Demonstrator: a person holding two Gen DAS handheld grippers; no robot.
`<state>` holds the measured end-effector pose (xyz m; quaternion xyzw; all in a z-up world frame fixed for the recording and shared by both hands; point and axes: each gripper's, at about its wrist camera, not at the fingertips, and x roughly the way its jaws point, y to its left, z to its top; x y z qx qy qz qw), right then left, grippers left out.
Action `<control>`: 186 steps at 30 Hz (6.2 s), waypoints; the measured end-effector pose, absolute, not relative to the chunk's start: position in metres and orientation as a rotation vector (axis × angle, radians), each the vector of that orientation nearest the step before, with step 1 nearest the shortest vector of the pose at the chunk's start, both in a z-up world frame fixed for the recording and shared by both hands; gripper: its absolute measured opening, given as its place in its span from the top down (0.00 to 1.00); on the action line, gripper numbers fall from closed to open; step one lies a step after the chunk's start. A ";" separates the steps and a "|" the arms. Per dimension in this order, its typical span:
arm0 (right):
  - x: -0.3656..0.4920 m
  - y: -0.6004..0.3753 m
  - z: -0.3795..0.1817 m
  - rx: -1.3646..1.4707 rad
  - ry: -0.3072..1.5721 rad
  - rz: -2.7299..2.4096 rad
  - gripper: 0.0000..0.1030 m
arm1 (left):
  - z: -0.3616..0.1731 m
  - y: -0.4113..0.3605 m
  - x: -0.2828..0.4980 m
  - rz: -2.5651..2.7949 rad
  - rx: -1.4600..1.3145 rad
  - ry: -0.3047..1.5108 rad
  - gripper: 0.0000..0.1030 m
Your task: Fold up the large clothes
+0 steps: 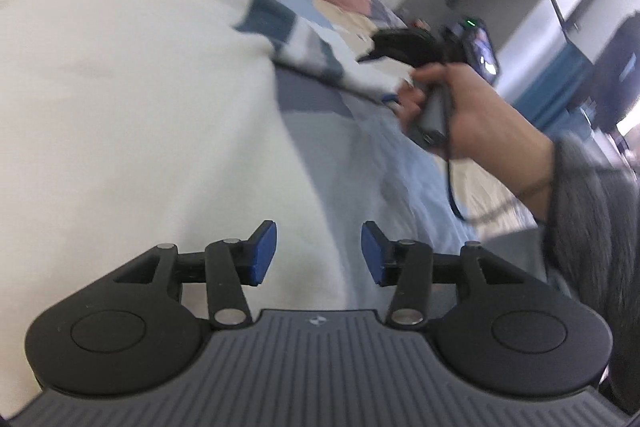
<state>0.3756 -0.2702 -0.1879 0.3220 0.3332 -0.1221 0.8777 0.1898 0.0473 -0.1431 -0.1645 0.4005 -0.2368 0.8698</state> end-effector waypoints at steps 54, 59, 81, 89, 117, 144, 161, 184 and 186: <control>0.276 0.043 -0.182 0.091 0.740 0.550 0.32 | -0.133 0.567 0.243 0.878 -0.155 0.790 0.27; 0.283 0.049 -0.188 0.080 0.754 0.531 0.32 | -0.149 0.579 0.252 0.877 -0.063 0.827 0.41; 0.287 0.056 -0.189 0.058 0.761 0.499 0.32 | -0.078 0.673 0.189 0.947 -0.071 0.737 0.98; 0.288 0.055 -0.190 0.063 0.765 0.498 0.33 | -0.113 0.636 0.216 0.695 -0.200 0.746 0.86; 0.294 0.052 -0.196 0.098 0.779 0.488 0.32 | -0.086 0.630 0.290 0.934 0.180 0.746 0.92; 0.295 0.044 -0.193 0.137 0.788 0.486 0.33 | -0.089 0.710 0.217 0.751 -0.501 0.992 0.92; 0.303 0.064 -0.194 0.067 0.731 0.453 0.31 | -0.138 0.745 0.248 0.847 -0.666 0.820 0.42; 0.294 0.055 -0.191 0.111 0.765 0.464 0.33 | -0.189 0.713 0.143 0.893 -1.174 0.377 0.40; 0.296 0.056 -0.193 0.104 0.767 0.462 0.32 | -0.194 0.725 0.148 0.932 -1.178 0.360 0.40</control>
